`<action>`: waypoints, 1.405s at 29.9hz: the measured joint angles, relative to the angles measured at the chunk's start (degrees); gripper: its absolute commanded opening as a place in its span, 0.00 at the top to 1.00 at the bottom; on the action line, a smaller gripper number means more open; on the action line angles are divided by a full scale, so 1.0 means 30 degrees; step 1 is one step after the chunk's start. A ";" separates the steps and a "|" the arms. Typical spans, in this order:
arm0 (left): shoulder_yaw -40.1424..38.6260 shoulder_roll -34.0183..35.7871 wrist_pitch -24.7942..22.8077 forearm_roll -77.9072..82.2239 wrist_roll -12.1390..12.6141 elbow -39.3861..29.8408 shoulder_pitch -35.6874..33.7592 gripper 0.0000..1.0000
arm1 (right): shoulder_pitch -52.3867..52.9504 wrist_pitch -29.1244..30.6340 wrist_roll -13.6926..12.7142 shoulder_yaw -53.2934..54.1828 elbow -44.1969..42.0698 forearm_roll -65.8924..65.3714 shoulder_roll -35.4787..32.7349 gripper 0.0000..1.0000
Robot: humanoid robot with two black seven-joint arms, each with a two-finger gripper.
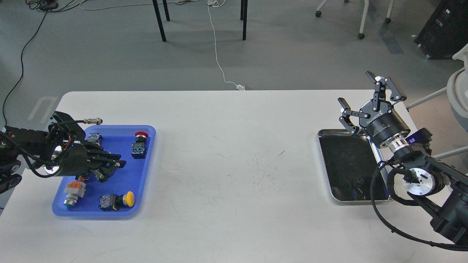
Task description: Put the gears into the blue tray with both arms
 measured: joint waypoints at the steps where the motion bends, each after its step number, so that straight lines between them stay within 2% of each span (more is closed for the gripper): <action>1: 0.0009 -0.0022 -0.0011 0.0000 -0.0004 0.0032 0.0170 0.82 | -0.0003 0.0000 0.0000 0.0000 0.0000 0.0001 0.0000 0.02; 13: 0.0049 -0.0125 -0.0031 0.0148 -0.0001 0.0975 0.0893 0.78 | -0.0083 -0.0001 0.0000 -0.0028 0.0086 0.0001 0.0000 0.02; 23: -0.0016 0.0126 -0.0031 0.0166 -0.0001 0.0518 0.1181 0.75 | -0.0037 -0.0001 0.0000 -0.0028 0.0091 0.0005 -0.0001 0.02; 26: -0.0016 0.0167 -0.0031 0.0168 0.0000 0.0473 0.1291 0.69 | -0.0035 -0.0001 0.0000 -0.0028 0.0098 0.0007 -0.0001 0.02; 28: -0.0016 0.0230 -0.0035 0.0185 -0.0002 0.0462 0.1489 0.60 | -0.0021 -0.0001 0.0000 -0.0028 0.0124 0.0013 -0.0002 0.02; 30: -0.0016 0.0406 -0.0048 0.0197 -0.0004 0.0462 0.1638 0.41 | -0.0009 -0.0001 0.0000 -0.0028 0.0125 0.0013 -0.0003 0.02; 32: -0.0032 0.0590 -0.0048 0.0195 0.0000 0.0462 0.1689 0.15 | 0.0009 -0.0001 0.0000 -0.0028 0.0125 0.0014 -0.0003 0.02; 38: -0.2529 0.0847 -0.0192 -0.1186 -0.0001 -0.0016 0.1693 0.08 | 0.0047 0.0027 0.0000 -0.0016 0.0135 0.0019 -0.0053 0.02; 42: -0.4664 0.0889 -0.0380 -0.4520 0.0002 -0.0468 0.1475 0.07 | 0.0195 0.0108 0.0000 -0.0028 0.0183 -0.0147 -0.0250 0.02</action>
